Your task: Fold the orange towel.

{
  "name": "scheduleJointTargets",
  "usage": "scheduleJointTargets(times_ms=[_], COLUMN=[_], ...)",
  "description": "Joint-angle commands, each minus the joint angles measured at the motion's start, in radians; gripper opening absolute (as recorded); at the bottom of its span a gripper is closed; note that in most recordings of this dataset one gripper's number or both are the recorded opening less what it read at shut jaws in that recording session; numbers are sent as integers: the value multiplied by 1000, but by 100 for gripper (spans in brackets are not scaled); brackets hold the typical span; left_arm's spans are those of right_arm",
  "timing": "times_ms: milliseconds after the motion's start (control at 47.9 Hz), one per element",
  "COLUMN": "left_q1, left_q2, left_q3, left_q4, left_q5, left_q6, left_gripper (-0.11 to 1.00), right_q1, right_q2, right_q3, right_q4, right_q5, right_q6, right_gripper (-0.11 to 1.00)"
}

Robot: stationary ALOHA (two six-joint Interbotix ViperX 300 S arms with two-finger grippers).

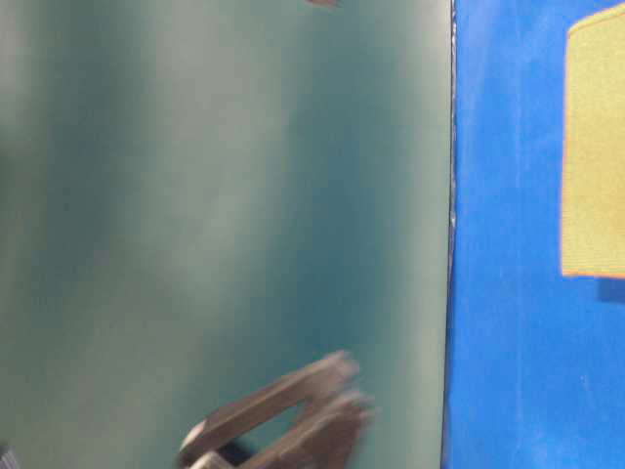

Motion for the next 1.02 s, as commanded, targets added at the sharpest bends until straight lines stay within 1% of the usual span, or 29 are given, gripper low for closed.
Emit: scheduleJointTargets(times_ms=[0, 104, 209, 334, 522, 648, 752, 877, 1003], left_q1=[15, 35, 48, 66, 106, 127, 133, 132, 133], left_q2=[-104, -209, -310, -436, -597, -698, -781, -839, -845], left_q3=[37, 104, 156, 233, 371, 474, 549, 588, 595], left_q4=[2, 2, 2, 2, 2, 2, 0, 0, 0], left_q5=[-29, -63, -67, -75, -101, -129, -149, -152, -152], left_q6=[8, 9, 15, 38, 40, 35, 28, 18, 15], left_gripper=[75, 75, 75, 75, 73, 72, 72, 72, 72], right_q1=[-6, -12, -29, -55, -95, -117, -132, -149, -158], right_q2=[-87, -192, -291, -393, -508, -549, -554, -540, -517], right_q3=[9, 46, 92, 152, 258, 337, 374, 403, 414], right_q4=[-25, -55, -77, -94, -104, -104, -101, -98, -92], right_q5=[0, 17, 29, 29, 17, -29, -61, -100, -141], right_q6=[-2, -2, -2, -2, -2, 0, 6, 12, 12], right_gripper=[61, 61, 61, 61, 61, 61, 61, 61, 61])
